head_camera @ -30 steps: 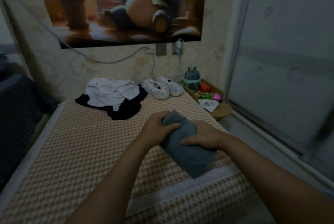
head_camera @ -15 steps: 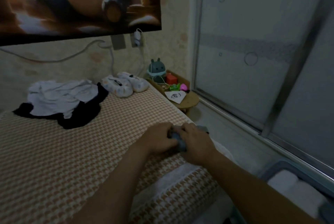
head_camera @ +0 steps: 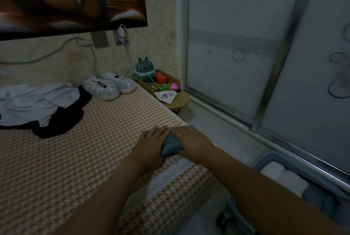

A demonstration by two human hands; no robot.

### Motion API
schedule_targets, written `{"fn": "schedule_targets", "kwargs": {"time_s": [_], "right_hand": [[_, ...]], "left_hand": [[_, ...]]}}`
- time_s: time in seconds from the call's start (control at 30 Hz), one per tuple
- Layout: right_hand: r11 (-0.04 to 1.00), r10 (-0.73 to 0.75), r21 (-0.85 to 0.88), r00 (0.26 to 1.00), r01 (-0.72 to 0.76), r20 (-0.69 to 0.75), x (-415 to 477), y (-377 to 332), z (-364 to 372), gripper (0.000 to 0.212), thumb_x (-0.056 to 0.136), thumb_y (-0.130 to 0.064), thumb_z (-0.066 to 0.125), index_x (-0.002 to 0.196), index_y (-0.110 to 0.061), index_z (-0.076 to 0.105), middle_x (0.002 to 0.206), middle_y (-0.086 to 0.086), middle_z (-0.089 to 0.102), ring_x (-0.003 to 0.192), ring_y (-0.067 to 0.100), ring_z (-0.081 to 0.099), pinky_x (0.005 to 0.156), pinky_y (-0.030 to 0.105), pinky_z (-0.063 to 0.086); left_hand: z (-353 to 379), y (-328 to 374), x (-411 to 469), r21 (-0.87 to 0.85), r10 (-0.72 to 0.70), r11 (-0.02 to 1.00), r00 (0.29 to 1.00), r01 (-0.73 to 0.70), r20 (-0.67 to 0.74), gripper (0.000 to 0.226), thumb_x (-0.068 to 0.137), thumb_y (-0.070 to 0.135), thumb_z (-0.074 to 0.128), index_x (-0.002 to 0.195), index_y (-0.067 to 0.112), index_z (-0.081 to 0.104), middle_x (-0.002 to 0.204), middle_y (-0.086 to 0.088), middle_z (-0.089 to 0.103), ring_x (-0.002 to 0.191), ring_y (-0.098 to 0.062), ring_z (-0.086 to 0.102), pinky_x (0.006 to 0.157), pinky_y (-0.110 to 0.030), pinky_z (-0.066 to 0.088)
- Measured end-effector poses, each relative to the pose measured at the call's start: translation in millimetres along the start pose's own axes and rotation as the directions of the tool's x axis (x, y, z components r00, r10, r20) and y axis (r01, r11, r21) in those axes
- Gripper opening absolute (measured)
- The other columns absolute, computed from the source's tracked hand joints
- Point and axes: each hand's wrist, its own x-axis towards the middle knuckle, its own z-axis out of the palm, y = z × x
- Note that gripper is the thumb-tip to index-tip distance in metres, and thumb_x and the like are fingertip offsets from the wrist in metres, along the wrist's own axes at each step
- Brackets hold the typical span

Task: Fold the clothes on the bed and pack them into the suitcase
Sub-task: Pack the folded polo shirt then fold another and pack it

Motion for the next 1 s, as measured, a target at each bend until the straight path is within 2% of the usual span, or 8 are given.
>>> {"fn": "schedule_targets", "kwargs": {"time_s": [0.1,0.17,0.23,0.33,0.5,0.6,0.73,1.0], "right_hand": [[0.996,0.054,0.070,0.998,-0.056,0.037,-8.8,3.7,-19.1,0.060,0.094,-0.036,0.054,0.148,-0.021,0.033,0.144,0.008,0.046,0.126,0.025,0.047,0.106,0.034,0.037],[0.991,0.112,0.069,0.992,-0.117,0.060,-16.6,15.6,-30.9,0.050,0.094,-0.041,0.054,0.140,-0.023,0.044,0.132,0.008,0.056,0.113,0.025,0.056,0.093,0.032,0.043],[0.984,0.169,0.054,0.984,-0.172,0.062,-28.7,35.7,-41.0,0.045,0.091,-0.046,0.056,0.129,-0.022,0.051,0.122,0.007,0.062,0.102,0.025,0.060,0.085,0.033,0.047],[0.954,0.265,0.136,0.963,-0.268,0.042,-57.4,69.5,-52.7,0.050,0.084,-0.044,0.065,0.126,-0.020,0.053,0.122,0.006,0.061,0.104,0.025,0.059,0.089,0.035,0.049],[0.852,0.382,0.375,0.923,-0.366,0.032,-110.6,133.0,-53.1,0.054,0.079,-0.032,0.073,0.127,-0.018,0.052,0.124,0.005,0.059,0.111,0.025,0.058,0.094,0.037,0.048],[0.805,0.480,0.390,0.877,-0.447,0.015,-149.0,178.4,-38.7,0.058,0.077,-0.035,0.070,0.129,-0.020,0.051,0.122,0.004,0.062,0.109,0.024,0.060,0.089,0.033,0.048],[0.711,0.568,0.403,0.808,-0.577,0.154,-195.8,230.5,0.9,0.054,0.082,-0.022,0.065,0.132,-0.027,0.044,0.121,0.006,0.061,0.107,0.025,0.060,0.086,0.032,0.047],[0.465,0.633,0.463,0.649,-0.754,0.422,-248.7,286.2,119.9,0.040,0.087,-0.040,0.061,0.121,-0.023,0.051,0.122,0.006,0.058,0.107,0.023,0.057,0.093,0.036,0.046]], "left_hand": [[-4.5,11.1,6.8,-0.010,0.022,1.000,0.996,-0.022,-0.084,0.077,0.087,0.033,0.061,0.152,0.019,0.024,0.158,-0.006,0.025,0.143,-0.028,0.027,0.116,-0.044,0.025],[-9.8,26.9,17.0,-0.085,0.092,0.991,0.982,-0.107,-0.165,0.059,0.083,0.028,0.062,0.139,0.012,0.049,0.138,-0.014,0.054,0.122,-0.032,0.055,0.104,-0.042,0.044],[-16.5,51.0,30.8,-0.156,0.130,0.974,0.966,-0.167,-0.223,0.044,0.083,0.027,0.052,0.122,0.009,0.062,0.113,-0.015,0.067,0.097,-0.031,0.067,0.086,-0.038,0.054],[-29.4,97.1,58.0,-0.154,0.134,0.975,0.977,-0.159,-0.163,0.031,0.091,0.016,0.052,0.122,0.015,0.057,0.115,-0.007,0.063,0.104,-0.026,0.061,0.089,-0.037,0.050],[-16.4,175.1,133.1,-0.155,0.310,0.937,0.950,-0.313,-0.042,0.034,0.092,0.011,0.053,0.126,0.012,0.057,0.123,-0.010,0.061,0.113,-0.029,0.057,0.095,-0.036,0.045],[3.5,212.9,168.8,-0.187,0.405,0.898,0.914,-0.399,-0.006,0.030,0.086,0.018,0.056,0.115,0.012,0.063,0.114,-0.009,0.066,0.104,-0.027,0.061,0.083,-0.032,0.045],[55.4,256.9,200.6,-0.305,0.455,0.860,0.885,-0.408,0.098,0.027,0.086,0.016,0.055,0.109,0.016,0.068,0.106,-0.007,0.069,0.096,-0.024,0.062,0.079,-0.031,0.047],[192.1,310.0,229.0,-0.579,0.403,0.780,0.898,-0.238,0.175,0.025,0.088,0.021,0.063,0.113,0.016,0.057,0.112,-0.005,0.062,0.098,-0.019,0.059,0.079,-0.027,0.047]]}}
